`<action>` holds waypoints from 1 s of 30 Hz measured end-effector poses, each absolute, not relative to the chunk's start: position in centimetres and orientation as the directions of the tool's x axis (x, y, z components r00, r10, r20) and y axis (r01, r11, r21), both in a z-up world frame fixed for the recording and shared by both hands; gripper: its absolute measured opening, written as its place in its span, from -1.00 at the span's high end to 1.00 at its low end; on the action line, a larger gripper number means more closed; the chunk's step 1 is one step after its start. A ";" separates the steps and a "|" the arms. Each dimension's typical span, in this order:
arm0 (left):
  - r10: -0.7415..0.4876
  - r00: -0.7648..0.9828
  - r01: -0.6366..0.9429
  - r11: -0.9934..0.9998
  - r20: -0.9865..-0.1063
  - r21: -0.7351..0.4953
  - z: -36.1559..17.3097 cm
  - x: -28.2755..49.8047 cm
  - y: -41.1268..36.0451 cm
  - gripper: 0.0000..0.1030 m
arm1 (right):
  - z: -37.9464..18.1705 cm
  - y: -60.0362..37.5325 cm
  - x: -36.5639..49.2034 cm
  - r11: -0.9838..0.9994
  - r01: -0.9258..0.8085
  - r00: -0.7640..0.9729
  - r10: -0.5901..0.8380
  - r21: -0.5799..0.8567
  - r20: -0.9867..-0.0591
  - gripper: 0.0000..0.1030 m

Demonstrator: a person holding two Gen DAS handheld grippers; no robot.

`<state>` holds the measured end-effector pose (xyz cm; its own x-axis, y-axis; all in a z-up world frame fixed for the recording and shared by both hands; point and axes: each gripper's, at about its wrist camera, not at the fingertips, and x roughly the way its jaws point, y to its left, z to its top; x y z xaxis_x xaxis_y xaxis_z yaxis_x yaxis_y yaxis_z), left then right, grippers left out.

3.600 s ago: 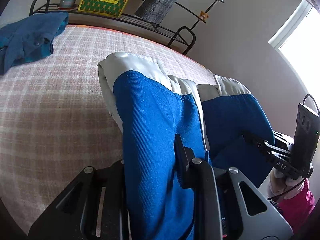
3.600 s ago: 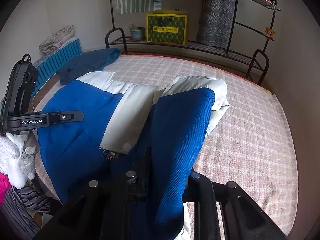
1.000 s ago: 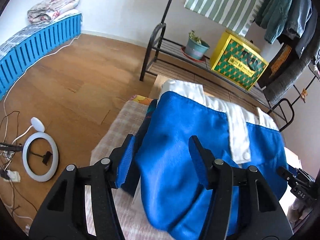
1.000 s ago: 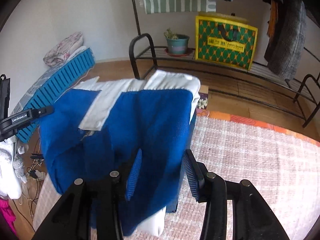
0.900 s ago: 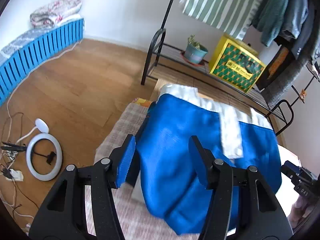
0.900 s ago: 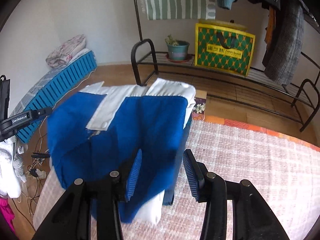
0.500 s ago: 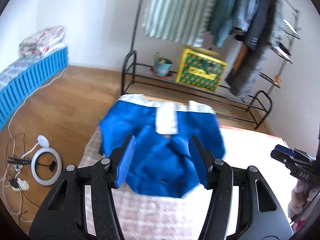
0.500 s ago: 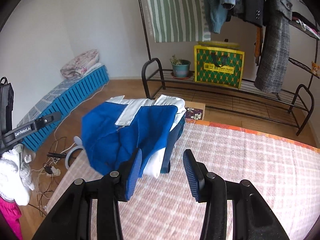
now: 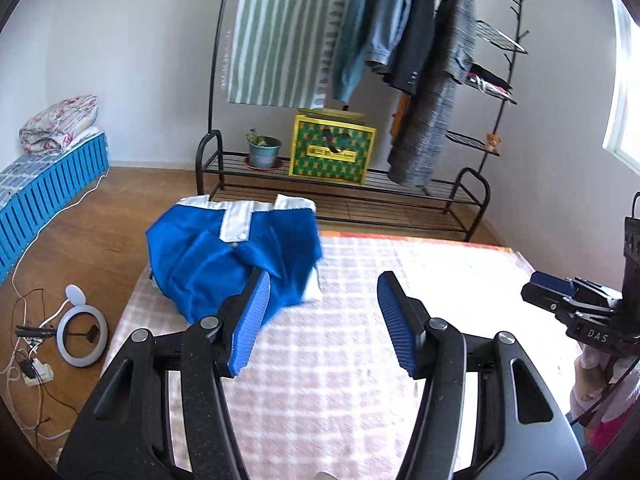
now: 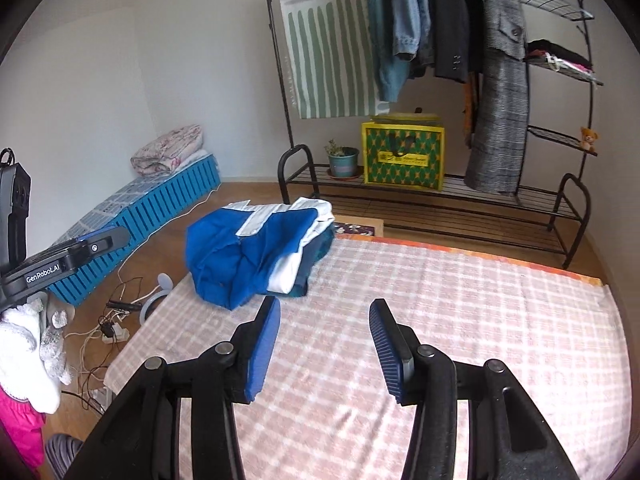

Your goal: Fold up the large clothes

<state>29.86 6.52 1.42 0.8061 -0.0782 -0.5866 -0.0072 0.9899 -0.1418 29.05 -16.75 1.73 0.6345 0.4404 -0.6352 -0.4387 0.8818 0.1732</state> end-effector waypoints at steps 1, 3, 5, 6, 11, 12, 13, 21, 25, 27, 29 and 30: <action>-0.082 0.809 0.001 0.990 -0.582 -0.138 1.4 29.3 5.6 -0.18 | 1.8 -17.6 28.5 0.884 -0.435 0.638 0.438 0.173 -0.633 0.06; -0.092 0.810 0.011 0.990 -0.579 -0.142 1.1 28.3 3.9 -0.30 | 1.8 -19.3 27.2 0.891 -0.422 0.647 0.427 0.171 -0.631 0.06; -0.098 0.810 0.016 0.989 -0.578 -0.145 0.5 27.2 2.4 -0.31 | 1.6 -20.7 26.3 0.896 -0.409 0.652 0.419 0.172 -0.632 0.06; -0.097 0.809 0.019 0.990 -0.580 -0.139 0.2 26.9 1.6 -0.31 | 1.4 -21.5 25.9 0.900 -0.402 0.656 0.410 0.166 -0.634 0.06; -0.093 0.801 0.021 0.992 -0.592 -0.127 -1.9 25.8 -1.2 -0.32 | -0.6 -24.0 24.6 0.923 -0.361 0.675 0.356 0.132 -0.647 0.04; -0.089 0.802 0.018 0.992 -0.591 -0.125 -2.2 25.7 -1.6 -0.34 | -0.9 -24.8 24.2 0.927 -0.352 0.677 0.349 0.131 -0.648 0.02; -0.081 0.807 0.012 0.993 -0.585 -0.121 -2.5 25.5 -2.0 -0.39 | -1.4 -25.1 24.1 0.930 -0.345 0.680 0.342 0.128 -0.649 0.01; -0.036 0.836 -0.016 0.996 -0.547 -0.089 -4.0 25.3 -3.1 -0.70 | -4.3 -25.4 24.2 0.937 -0.337 0.686 0.311 0.092 -0.658 -0.25; -0.038 0.821 -0.018 0.996 -0.570 -0.092 -5.0 25.9 -2.7 -0.91 | -5.0 -25.1 24.2 0.944 -0.324 0.710 0.289 0.066 -0.642 -0.45; -0.027 0.808 -0.028 0.996 -0.588 -0.085 -5.7 26.4 -2.5 -0.92 | -5.4 -24.9 24.3 0.945 -0.321 0.717 0.283 0.058 -0.637 -0.64; -0.010 0.797 -0.045 0.996 -0.604 -0.075 -6.4 26.9 -2.1 -0.92 | -5.9 -24.7 24.4 0.948 -0.315 0.724 0.275 0.052 -0.633 -0.69; -0.008 0.794 -0.049 0.996 -0.608 -0.076 -6.7 26.9 -2.0 -0.92 | -6.2 -24.7 24.4 0.949 -0.311 0.725 0.270 0.048 -0.633 -0.72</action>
<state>26.94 -1.98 -6.75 0.7937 -0.0079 -0.6083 -0.0485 0.9959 -0.0763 24.42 -24.67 -6.23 0.7254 0.2698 -0.6333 -0.3111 0.9492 0.0481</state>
